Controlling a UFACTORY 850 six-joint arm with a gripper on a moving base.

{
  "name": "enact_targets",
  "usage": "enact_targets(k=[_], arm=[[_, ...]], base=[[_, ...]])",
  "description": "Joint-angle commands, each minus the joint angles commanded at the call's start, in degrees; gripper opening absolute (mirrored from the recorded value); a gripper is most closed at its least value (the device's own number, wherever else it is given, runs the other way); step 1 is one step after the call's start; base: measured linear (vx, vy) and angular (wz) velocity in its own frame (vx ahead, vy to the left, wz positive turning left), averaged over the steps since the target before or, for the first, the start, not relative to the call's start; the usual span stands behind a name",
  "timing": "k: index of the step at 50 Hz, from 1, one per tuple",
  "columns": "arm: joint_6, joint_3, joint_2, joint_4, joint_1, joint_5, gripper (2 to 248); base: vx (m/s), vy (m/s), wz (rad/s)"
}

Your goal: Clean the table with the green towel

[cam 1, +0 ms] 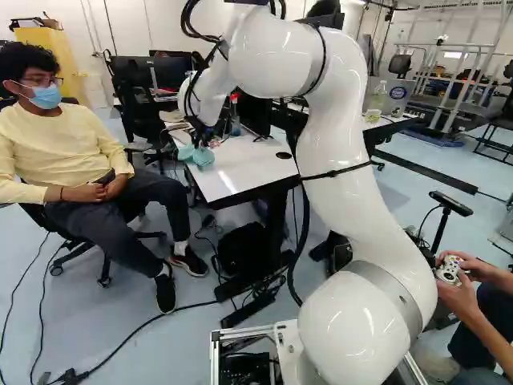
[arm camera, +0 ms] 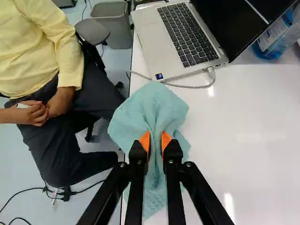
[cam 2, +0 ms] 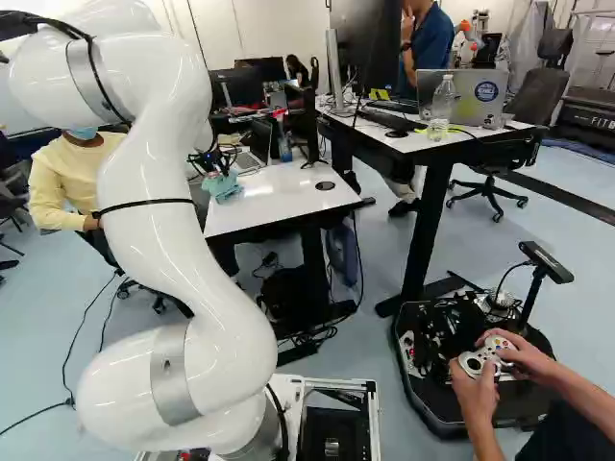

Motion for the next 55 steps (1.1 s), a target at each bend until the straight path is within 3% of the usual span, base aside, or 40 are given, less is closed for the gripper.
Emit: enact_targets(k=[19, 55], arm=[[0.0, -0.1, -0.7, 0.0, 0.0, -0.3, 51], [0.0, -0.1, -0.7, 0.0, 0.0, -5.8, 51]], base=[[0.000, 0.000, 0.000], [0.000, 0.000, 0.000]])
